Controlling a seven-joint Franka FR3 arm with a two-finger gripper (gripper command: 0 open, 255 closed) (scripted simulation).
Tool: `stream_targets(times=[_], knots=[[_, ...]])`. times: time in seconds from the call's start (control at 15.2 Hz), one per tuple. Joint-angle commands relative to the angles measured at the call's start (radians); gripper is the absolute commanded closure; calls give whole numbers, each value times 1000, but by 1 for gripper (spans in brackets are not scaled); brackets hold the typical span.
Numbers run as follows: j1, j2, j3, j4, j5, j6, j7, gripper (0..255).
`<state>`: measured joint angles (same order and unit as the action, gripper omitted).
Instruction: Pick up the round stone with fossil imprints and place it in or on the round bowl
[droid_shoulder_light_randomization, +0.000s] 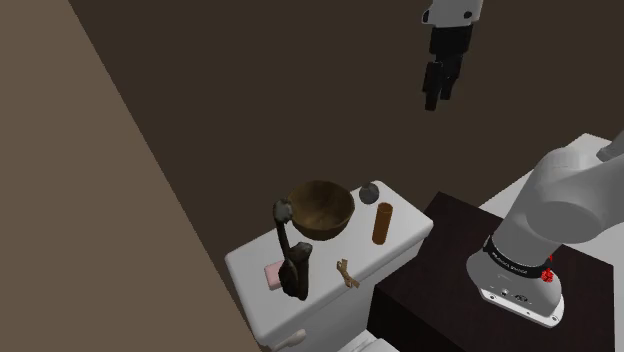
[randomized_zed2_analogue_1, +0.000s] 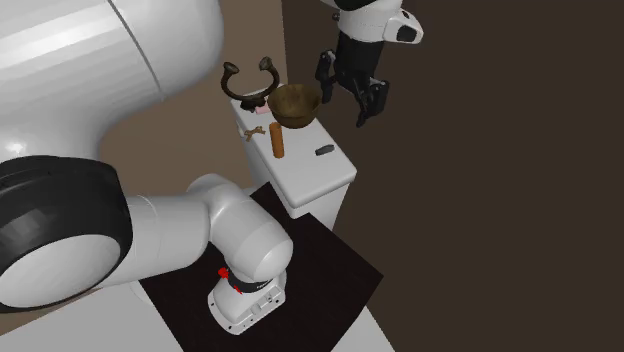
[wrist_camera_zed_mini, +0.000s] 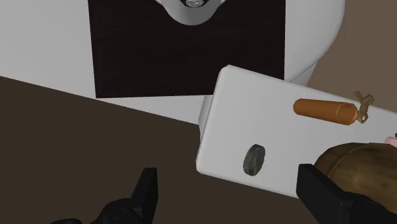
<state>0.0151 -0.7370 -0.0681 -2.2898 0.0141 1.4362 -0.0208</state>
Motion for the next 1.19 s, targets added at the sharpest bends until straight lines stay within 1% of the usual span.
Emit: stream_targets(times=[0.0, 0.26, 0.53, 0.86, 1.12], knots=[[0, 0, 0, 0, 0, 0, 0, 0], [9, 51, 93, -65, 8, 97, 110, 0], [17, 134, 183, -107, 9, 195, 223, 0], [19, 279, 287, -125, -11, 313, 371, 0], [16, 425, 361, -110, -51, 397, 501, 0]])
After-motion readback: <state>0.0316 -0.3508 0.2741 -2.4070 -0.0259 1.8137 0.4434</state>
